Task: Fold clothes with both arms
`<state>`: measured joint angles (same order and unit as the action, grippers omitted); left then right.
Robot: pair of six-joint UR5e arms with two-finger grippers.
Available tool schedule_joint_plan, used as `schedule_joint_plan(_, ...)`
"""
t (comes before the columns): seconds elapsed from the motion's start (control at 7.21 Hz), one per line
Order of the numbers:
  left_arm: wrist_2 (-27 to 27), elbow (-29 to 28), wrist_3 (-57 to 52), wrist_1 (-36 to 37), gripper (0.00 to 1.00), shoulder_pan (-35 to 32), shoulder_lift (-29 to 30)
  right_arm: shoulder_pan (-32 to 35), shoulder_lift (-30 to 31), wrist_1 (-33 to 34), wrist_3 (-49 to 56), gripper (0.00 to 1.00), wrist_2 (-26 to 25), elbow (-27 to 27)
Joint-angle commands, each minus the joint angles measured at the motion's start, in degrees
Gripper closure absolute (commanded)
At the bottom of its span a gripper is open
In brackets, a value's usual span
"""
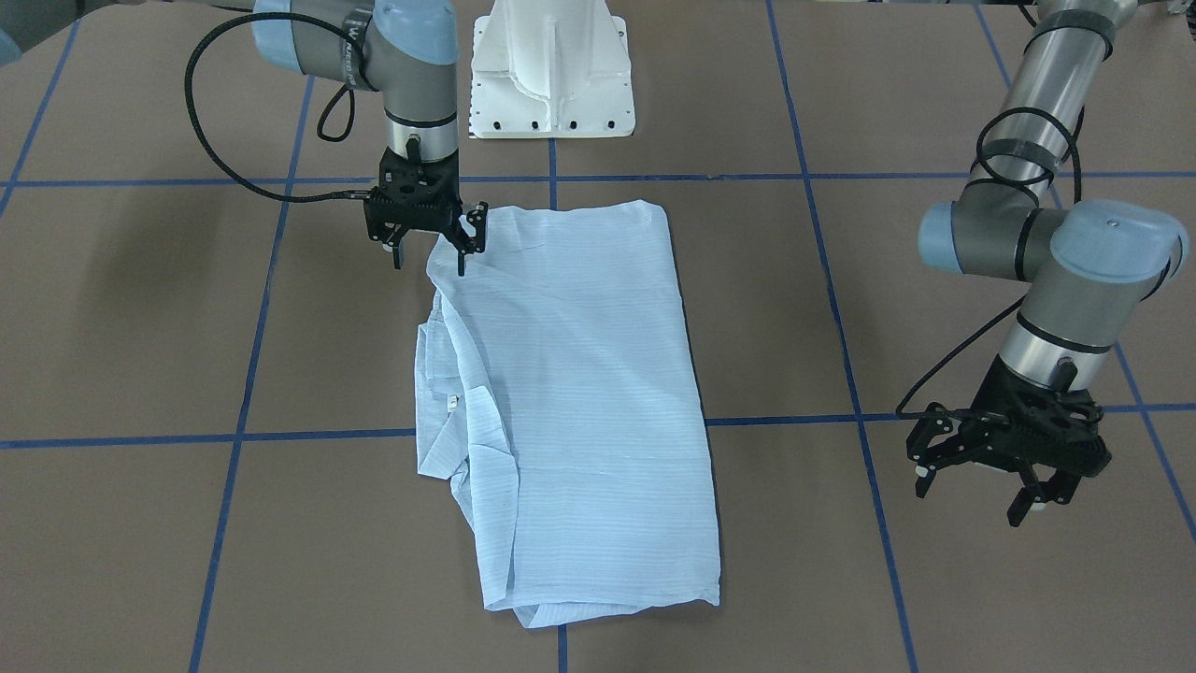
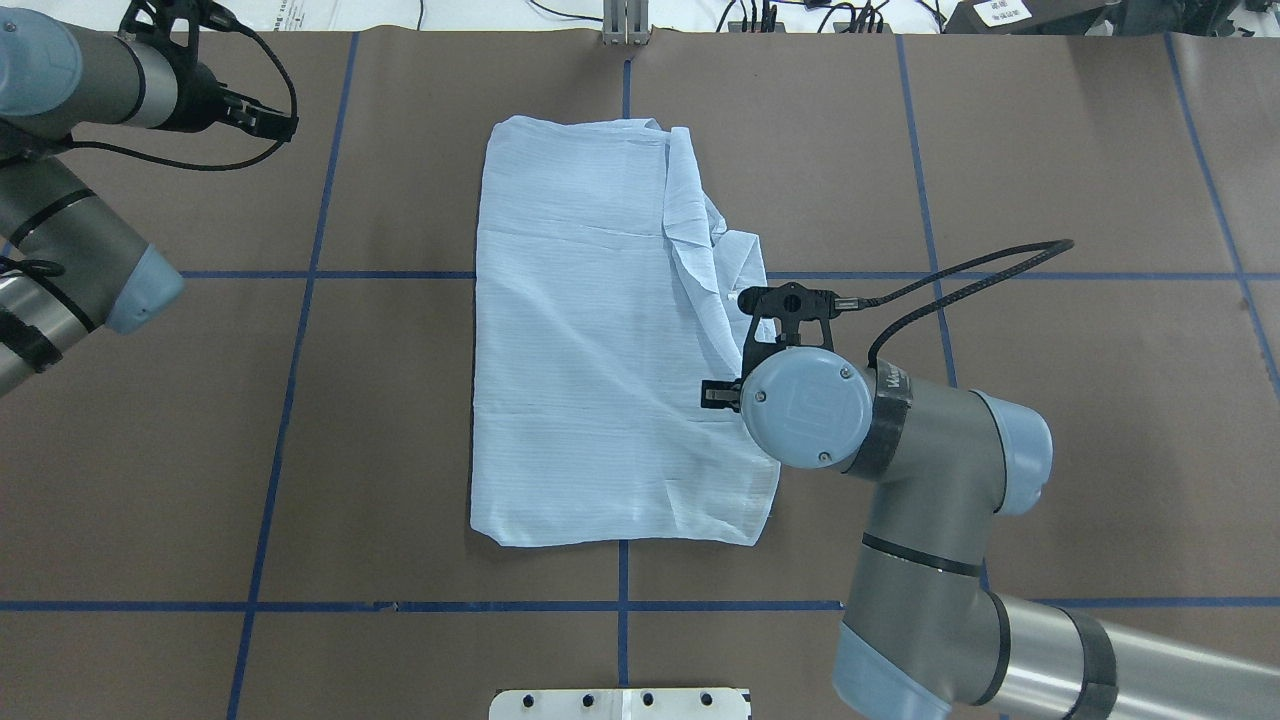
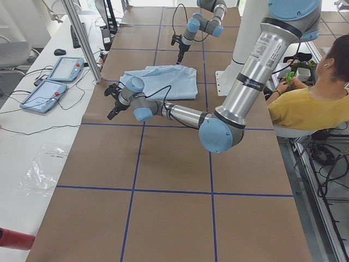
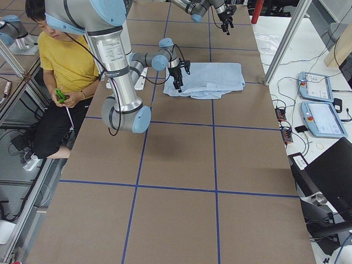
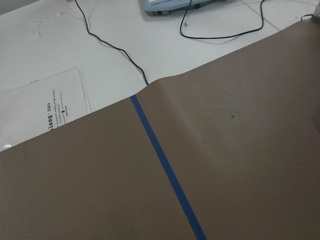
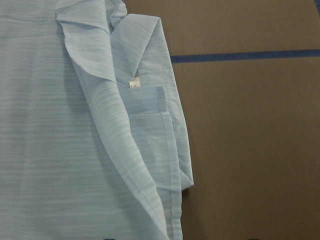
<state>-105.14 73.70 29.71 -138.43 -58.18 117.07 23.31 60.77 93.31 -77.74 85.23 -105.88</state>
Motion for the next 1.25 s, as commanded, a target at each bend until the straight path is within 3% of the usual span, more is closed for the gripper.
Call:
schedule_joint_plan(0.0, -0.06, -0.05, 0.00, 0.00, 0.00, 0.09, 0.00, 3.05, -5.79, -6.64, 5.91, 0.00, 0.20, 12.11)
schedule_joint_plan(0.14, -0.06, -0.14, 0.00, 0.00, 0.00, 0.09, 0.00, 3.93, -8.79, -6.48, 8.28, 0.00, 0.81, 15.92)
schedule_joint_plan(0.55, -0.06, -0.40, -0.09, 0.00, 0.00, 0.52, -0.09, 4.03, -9.09, -5.95, 11.29, 0.00, 1.78, 19.20)
schedule_joint_plan(0.83, -0.06, -0.49, -0.09, 0.00, 0.00, 0.53, -0.09, 4.46, -8.74, -3.51, 13.56, 0.00, 2.39, 19.74)
schedule_joint_plan(1.11, -0.06, -0.49, -0.18, 0.00, 0.00, 0.61, -0.09, 9.97, -6.56, -2.26, 20.74, 0.00, 5.20, 19.13)
